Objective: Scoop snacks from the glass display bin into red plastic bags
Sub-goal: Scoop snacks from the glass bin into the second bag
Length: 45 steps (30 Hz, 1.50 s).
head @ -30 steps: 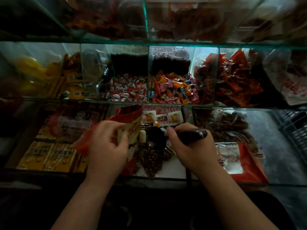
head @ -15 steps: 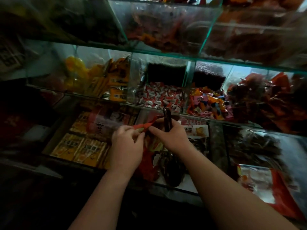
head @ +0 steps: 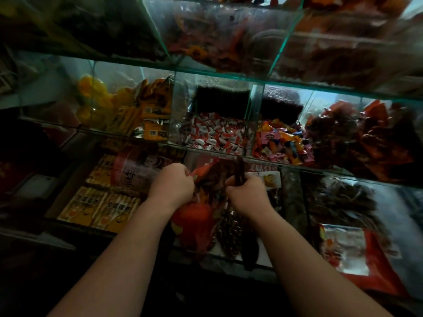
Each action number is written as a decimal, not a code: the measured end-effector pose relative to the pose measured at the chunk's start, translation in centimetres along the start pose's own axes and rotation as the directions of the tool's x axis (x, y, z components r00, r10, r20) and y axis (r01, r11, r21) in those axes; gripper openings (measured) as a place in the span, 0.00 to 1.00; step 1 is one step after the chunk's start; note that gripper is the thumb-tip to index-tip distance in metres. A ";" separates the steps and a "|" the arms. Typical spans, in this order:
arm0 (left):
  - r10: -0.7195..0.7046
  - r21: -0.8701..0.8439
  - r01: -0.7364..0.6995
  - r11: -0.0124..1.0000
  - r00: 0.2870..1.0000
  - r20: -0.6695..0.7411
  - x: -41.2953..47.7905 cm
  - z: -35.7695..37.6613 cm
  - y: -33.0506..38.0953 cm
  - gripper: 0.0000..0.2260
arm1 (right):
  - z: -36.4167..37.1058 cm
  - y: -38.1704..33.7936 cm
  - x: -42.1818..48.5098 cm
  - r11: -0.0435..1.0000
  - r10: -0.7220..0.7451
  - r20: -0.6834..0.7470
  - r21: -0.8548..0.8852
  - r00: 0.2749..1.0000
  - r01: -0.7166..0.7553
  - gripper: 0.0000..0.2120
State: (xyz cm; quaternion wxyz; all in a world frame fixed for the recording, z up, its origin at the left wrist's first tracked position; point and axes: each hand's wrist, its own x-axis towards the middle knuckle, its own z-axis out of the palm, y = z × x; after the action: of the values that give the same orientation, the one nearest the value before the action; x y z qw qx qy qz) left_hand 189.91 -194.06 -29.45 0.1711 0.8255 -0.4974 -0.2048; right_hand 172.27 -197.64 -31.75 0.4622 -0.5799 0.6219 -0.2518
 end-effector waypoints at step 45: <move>0.014 -0.254 -0.013 0.967 1.000 0.002 -9.8 4.9 1.2 0.12 | -14.0 1.3 -5.9 0.989 -0.127 -0.108 0.068 0.986 0.135 0.03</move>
State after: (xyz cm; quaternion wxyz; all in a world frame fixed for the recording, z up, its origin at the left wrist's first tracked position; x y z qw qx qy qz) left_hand 182.37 -186.24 -31.43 0.2759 0.7928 -0.4732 -0.2672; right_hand 158.87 -194.88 -24.95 0.4333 -0.5877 0.5958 -0.3346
